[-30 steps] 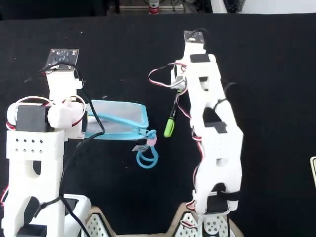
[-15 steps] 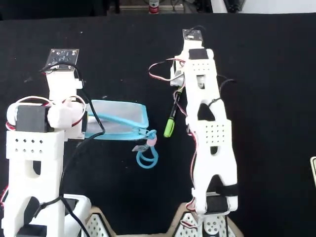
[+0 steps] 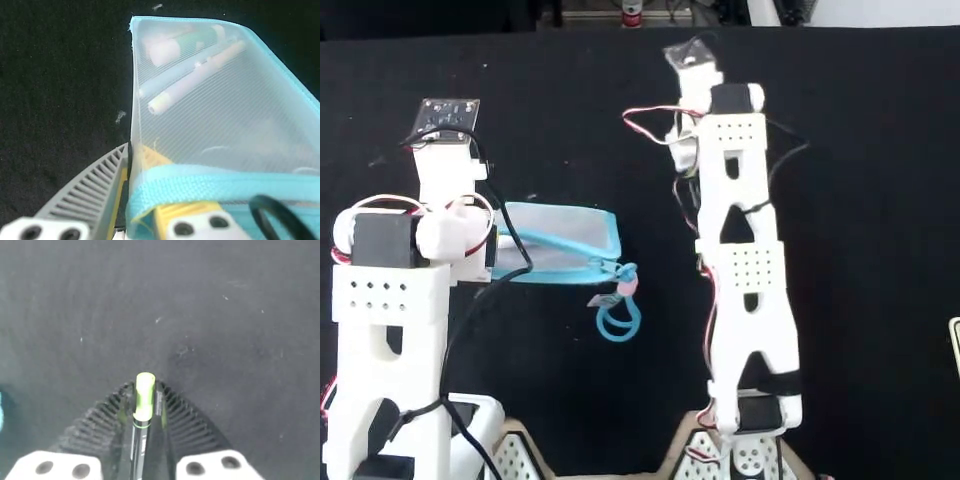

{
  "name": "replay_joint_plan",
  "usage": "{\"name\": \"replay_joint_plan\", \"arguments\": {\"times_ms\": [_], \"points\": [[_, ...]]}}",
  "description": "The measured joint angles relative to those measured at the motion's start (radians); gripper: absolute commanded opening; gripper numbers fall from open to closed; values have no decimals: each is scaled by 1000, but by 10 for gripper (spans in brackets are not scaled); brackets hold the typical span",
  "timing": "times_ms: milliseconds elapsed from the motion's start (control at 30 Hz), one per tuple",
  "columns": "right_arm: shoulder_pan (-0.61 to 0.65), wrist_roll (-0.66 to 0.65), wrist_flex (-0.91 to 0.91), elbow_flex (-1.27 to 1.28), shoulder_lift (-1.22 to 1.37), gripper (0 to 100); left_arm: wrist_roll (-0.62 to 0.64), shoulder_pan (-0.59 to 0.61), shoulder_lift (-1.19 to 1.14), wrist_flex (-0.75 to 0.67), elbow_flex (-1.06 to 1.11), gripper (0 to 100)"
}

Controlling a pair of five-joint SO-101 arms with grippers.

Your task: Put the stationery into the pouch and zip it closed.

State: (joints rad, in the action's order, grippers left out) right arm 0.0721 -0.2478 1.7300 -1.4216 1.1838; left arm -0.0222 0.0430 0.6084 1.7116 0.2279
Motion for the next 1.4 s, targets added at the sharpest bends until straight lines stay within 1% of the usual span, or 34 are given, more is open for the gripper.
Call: {"name": "replay_joint_plan", "arguments": {"times_ms": [100,167,300,533,567,633,700,767,1000,1167,1233,1400], "points": [[0,-80,0,3,35,115,0,0,0,0,0,30],[0,-104,0,12,57,137,0,0,0,0,0,30],[0,-115,0,17,86,115,0,0,0,0,0,30],[0,-117,0,23,91,109,0,0,0,0,0,30],[0,-117,0,23,91,87,0,0,0,0,0,30],[0,-117,0,23,91,8,0,0,0,0,0,30],[-2,-117,0,23,107,25,0,0,0,0,0,30],[-6,-132,0,21,118,9,0,0,0,0,0,30],[-43,-149,0,20,112,11,0,0,0,0,0,30],[-118,-150,3,80,29,11,0,0,0,0,0,30],[-144,-150,3,155,-46,11,0,0,0,0,0,30],[-144,-158,3,443,-296,11,0,0,0,0,0,30]]}}
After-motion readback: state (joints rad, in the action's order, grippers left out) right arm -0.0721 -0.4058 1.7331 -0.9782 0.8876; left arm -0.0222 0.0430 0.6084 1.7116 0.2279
